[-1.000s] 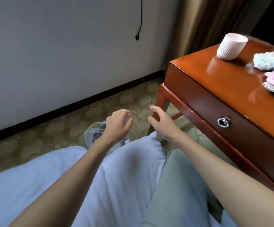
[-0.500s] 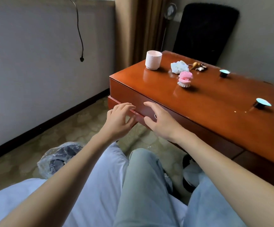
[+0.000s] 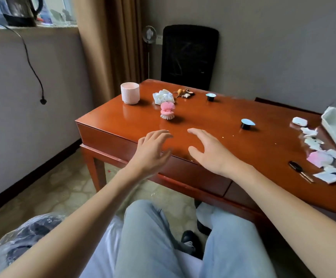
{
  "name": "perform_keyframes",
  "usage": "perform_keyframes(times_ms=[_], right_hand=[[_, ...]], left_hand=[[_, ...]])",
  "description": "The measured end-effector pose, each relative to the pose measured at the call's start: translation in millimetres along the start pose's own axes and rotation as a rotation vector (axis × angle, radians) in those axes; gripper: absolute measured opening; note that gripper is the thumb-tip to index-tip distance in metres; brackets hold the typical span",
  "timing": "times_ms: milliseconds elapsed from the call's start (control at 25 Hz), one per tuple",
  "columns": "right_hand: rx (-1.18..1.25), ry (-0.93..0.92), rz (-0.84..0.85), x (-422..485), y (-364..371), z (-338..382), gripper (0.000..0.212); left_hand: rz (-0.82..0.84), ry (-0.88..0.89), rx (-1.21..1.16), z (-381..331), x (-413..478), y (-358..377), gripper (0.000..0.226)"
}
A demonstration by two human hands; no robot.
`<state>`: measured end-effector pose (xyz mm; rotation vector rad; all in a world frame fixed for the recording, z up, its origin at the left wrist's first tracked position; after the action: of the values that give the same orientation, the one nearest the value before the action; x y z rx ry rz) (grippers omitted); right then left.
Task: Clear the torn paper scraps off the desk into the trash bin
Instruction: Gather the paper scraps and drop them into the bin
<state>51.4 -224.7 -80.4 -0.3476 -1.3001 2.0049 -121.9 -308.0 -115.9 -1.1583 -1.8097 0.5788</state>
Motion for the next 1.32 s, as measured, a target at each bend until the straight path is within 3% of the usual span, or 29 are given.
perform_keyframes(times_ms=[520, 1040, 1320], right_hand=[[-0.086, 0.344, -0.116, -56.1, -81.5, -158.7, 0.05], [-0.192, 0.514, -0.313, -139.2, -143.0, -272.9, 0.047], [-0.23, 0.662, -0.197, -161.9, -141.8, -299.3, 0.071]], left_hand=[[0.237, 0.246, -0.079, -115.1, 99.2, 122.1, 0.037], [0.394, 0.375, -0.19, -211.0, 141.9, 221.7, 0.035], [0.456, 0.432, -0.186, -255.3, 152.7, 253.6, 0.037]])
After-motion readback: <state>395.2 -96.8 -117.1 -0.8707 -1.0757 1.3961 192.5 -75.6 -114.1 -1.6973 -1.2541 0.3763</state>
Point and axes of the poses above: each hand's wrist, its own x-axis towards the middle knuckle, its own y-axis out of the palm, z = x × y, the point moved 3 cm from there along x, towards the middle knuckle, and after that the axes turned 5 degrees about -x, right-handed, at the moved point
